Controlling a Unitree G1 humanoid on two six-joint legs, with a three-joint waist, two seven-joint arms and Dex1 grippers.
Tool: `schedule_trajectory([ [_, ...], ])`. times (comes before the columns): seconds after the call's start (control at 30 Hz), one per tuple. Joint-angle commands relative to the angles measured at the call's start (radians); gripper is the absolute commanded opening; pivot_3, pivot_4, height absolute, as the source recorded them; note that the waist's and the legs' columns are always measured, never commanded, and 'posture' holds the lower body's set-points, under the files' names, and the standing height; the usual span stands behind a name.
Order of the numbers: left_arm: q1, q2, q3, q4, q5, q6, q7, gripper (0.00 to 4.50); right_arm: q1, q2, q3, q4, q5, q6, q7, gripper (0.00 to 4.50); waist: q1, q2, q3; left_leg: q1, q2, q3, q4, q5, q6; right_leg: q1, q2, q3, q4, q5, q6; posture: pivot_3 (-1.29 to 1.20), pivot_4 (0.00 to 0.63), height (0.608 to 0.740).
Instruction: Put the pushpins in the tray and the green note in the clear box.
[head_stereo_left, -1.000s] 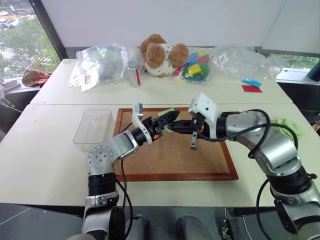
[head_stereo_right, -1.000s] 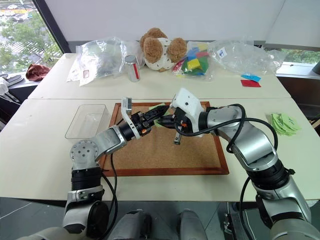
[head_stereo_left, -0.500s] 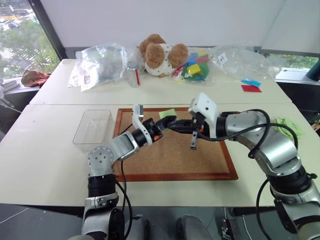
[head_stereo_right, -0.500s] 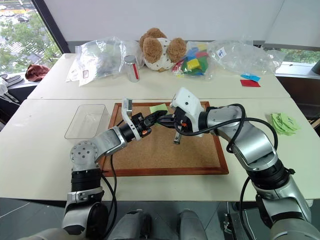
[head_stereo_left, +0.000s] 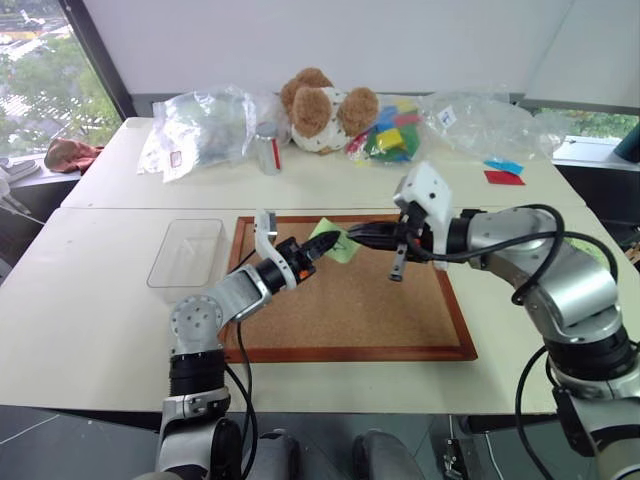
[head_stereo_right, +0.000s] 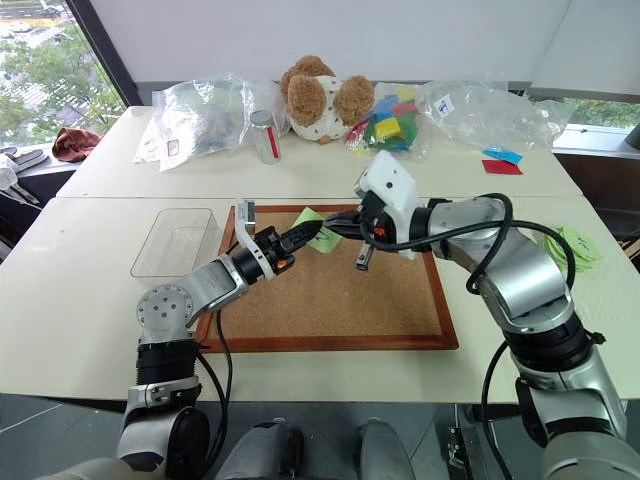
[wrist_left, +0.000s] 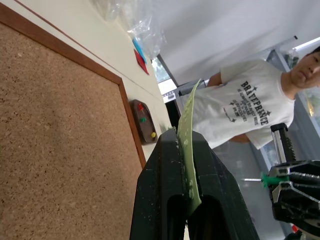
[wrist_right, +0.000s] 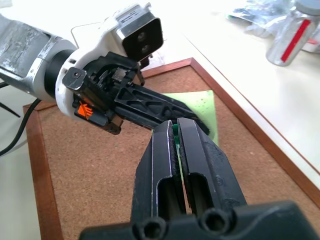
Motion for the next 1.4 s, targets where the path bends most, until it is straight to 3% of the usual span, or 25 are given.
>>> schedule_trajectory([
  [0.03, -0.005, -0.001, -0.008, -0.005, 0.009, -0.024, -0.021, 0.07, -0.041, -0.012, -0.05, -0.034, 0.023, 0.012, -0.012, 0.0, 0.0, 0.0, 0.0, 0.0, 0.0, 0.0, 0.0, 0.0, 0.0, 0.0, 0.0, 0.0, 0.0, 0.0, 0.0, 0.0, 0.15, 0.74],
  [0.23, -0.001, 0.001, 0.024, -0.017, -0.029, -0.035, -0.005, 0.07, -0.024, -0.058, -0.104, 0.143, -0.042, -0.059, -0.05, 0.0, 0.001, 0.0, 0.0, 0.0, 0.0, 0.0, 0.001, 0.0, 0.0, 0.001, 0.0, 0.0, 0.0, 0.0, 0.0, 0.0, 0.15, 0.74],
  [0.43, 0.024, 0.001, 0.046, -0.071, -0.102, -0.021, 0.031, 0.07, -0.036, -0.073, -0.139, 0.574, -0.193, -0.228, -0.177, 0.0, 0.001, 0.0, 0.0, 0.0, 0.0, 0.0, 0.001, 0.0, 0.0, 0.001, 0.0, 0.0, 0.0, 0.0, 0.0, 0.0, 0.15, 0.74],
  [0.67, 0.051, 0.007, 0.041, -0.11, -0.155, -0.033, 0.076, 0.07, -0.12, -0.064, -0.138, 0.983, -0.273, -0.327, -0.228, 0.0, -0.003, 0.0, 0.0, 0.0, 0.0, 0.001, 0.0, 0.0, 0.0, 0.0, 0.0, 0.0, 0.0, 0.0, 0.0, 0.0, 0.15, 0.74],
  [0.9, 0.064, 0.022, 0.03, -0.131, -0.168, -0.046, 0.089, 0.07, -0.125, -0.06, -0.128, 1.146, -0.321, -0.4, -0.224, 0.0, -0.002, 0.0, 0.0, 0.0, 0.0, 0.001, 0.0, 0.0, -0.001, 0.0, 0.001, 0.001, 0.0, 0.0, 0.0, 0.0, 0.15, 0.74],
  [1.1, 0.068, 0.034, 0.023, -0.132, -0.176, -0.052, 0.093, 0.07, -0.108, -0.054, -0.139, 1.167, -0.322, -0.407, -0.204, 0.0, -0.002, 0.0, 0.0, 0.0, 0.0, 0.001, 0.001, 0.0, -0.001, 0.001, 0.001, 0.001, 0.0, 0.0, 0.0, 0.0, 0.15, 0.74],
  [1.2, 0.07, 0.042, 0.014, -0.131, -0.178, -0.056, 0.092, 0.0, -0.096, -0.055, -0.142, 1.148, -0.317, -0.399, -0.193, 0.99, -0.002, 0.0, 0.0, 0.0, 0.0, 0.001, 0.001, 0.0, -0.001, 0.001, 0.001, 0.001, 0.0, 0.0, 0.0, 0.0, 0.15, 0.74],
  [1.37, 0.07, 0.054, 0.006, -0.128, -0.18, -0.059, 0.088, 0.0, -0.081, -0.067, -0.157, 1.076, -0.3, -0.367, -0.167, 3.64, -0.001, 0.0, 0.0, 0.0, 0.0, 0.001, 0.001, 0.0, -0.001, 0.001, 0.001, 0.001, 0.0, 0.0, 0.0, 0.0, 0.15, 0.74],
  [1.4, 0.07, 0.056, 0.004, -0.129, -0.18, -0.059, 0.087, 0.0, -0.077, -0.071, -0.161, 1.062, -0.297, -0.36, -0.163, 3.99, -0.001, 0.0, 0.0, 0.0, 0.0, 0.001, 0.001, 0.0, -0.001, 0.001, 0.001, 0.001, 0.0, 0.0, 0.0, 0.0, 0.15, 0.74],
])
